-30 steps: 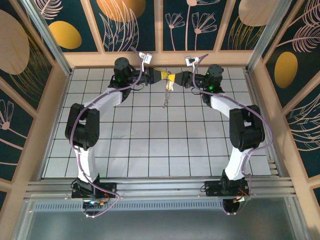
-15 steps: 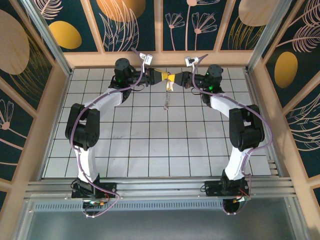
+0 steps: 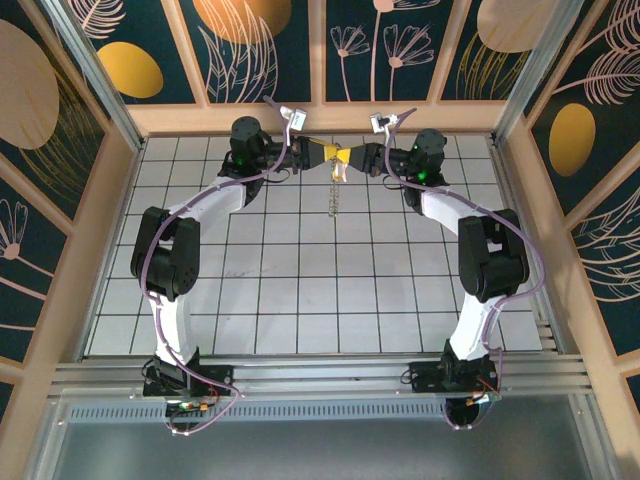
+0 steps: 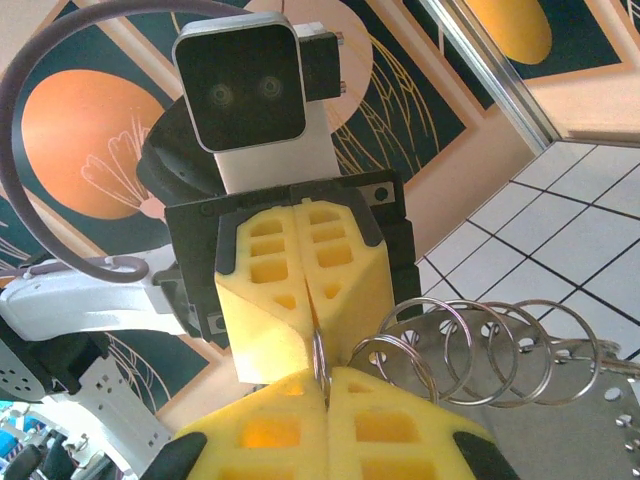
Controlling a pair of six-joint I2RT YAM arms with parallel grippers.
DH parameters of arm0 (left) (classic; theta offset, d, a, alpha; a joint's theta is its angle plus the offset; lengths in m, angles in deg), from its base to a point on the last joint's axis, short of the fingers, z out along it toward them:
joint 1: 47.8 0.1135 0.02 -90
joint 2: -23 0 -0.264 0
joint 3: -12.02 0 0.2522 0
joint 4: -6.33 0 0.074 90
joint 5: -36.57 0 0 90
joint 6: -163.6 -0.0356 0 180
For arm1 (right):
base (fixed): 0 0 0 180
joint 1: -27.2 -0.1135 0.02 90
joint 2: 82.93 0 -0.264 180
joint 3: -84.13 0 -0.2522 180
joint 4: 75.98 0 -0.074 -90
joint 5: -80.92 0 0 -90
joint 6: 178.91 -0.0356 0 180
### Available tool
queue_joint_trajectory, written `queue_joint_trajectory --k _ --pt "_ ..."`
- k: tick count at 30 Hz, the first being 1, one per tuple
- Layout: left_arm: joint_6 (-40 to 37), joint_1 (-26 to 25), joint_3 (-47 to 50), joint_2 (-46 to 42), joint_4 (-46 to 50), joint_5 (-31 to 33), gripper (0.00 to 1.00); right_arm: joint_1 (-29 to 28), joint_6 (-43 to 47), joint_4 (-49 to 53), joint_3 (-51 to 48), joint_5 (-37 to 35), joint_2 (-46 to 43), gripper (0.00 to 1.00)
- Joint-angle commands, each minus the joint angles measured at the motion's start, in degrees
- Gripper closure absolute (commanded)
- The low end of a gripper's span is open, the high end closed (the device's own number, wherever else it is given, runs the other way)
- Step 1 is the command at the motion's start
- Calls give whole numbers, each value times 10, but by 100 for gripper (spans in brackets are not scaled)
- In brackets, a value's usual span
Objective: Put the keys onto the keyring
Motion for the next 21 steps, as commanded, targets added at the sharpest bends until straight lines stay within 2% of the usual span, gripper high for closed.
queue_joint_trajectory --k 1,2,3,5,8,14,21 --pt "13 -9 14 -21 -42 2 100 -1 -3 -29 -1 -6 -6 100" --pt "16 -9 16 -24 -49 7 100 1 -3 -28 -5 -8 -10 99" --pt "18 -9 19 -26 -54 12 100 5 -5 -29 -9 -10 -17 89" --pt "23 -9 22 -30 -66 17 100 14 -5 -32 -20 -14 -29 75" --pt "31 -9 23 -34 -82 19 100 30 -4 -35 -42 -19 -57 63" --pt "39 -9 16 -40 -96 13 100 51 34 -9 -88 -22 -117 59" --pt "34 -9 4 -48 -94 -2 100 40 227 207 -104 -63 -193 54"
